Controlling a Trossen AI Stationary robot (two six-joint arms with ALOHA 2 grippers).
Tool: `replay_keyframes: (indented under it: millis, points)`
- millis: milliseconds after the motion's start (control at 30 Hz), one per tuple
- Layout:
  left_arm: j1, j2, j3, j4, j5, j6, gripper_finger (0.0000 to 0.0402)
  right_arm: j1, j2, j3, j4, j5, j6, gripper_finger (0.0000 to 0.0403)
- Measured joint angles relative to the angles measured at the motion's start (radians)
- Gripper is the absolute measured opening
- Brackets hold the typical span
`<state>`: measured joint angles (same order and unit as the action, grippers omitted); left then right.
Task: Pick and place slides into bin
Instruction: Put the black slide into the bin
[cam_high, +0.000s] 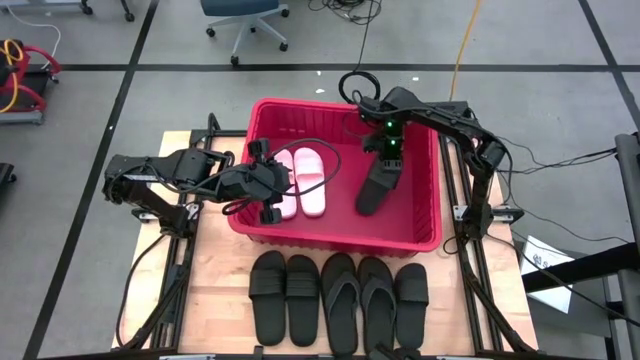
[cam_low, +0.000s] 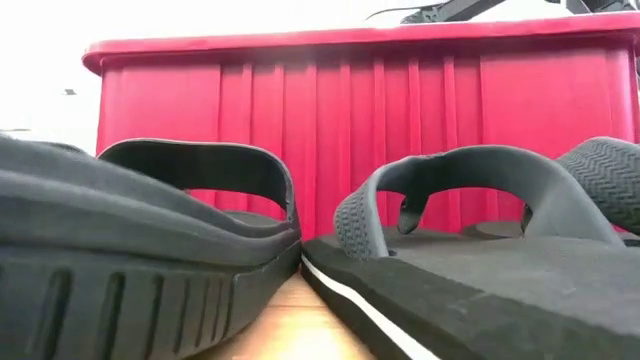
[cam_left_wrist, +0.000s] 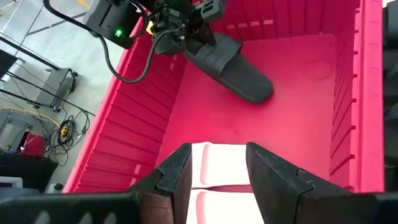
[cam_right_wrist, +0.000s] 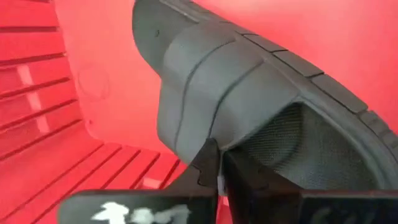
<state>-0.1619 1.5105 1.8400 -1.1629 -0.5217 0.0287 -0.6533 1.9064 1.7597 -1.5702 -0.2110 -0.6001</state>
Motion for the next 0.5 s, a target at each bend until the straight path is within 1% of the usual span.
replay_keyframes:
  millis: [233,367,500]
  points:
    - [0.000,0.000,0.000,0.000,0.000,0.001,0.0147,0.004,-0.065,0.014,-0.008,-0.025,-0.024,0.0000]
    - [0.000,0.000,0.000,0.000,0.000,0.003,0.0147,0.007,-0.126,0.014,-0.006,-0.079,-0.025,0.0000]
    - [0.000,0.000,0.000,0.000,0.000,0.010,0.0147,0.023,-0.182,0.014,-0.005,-0.082,-0.036,0.0000]
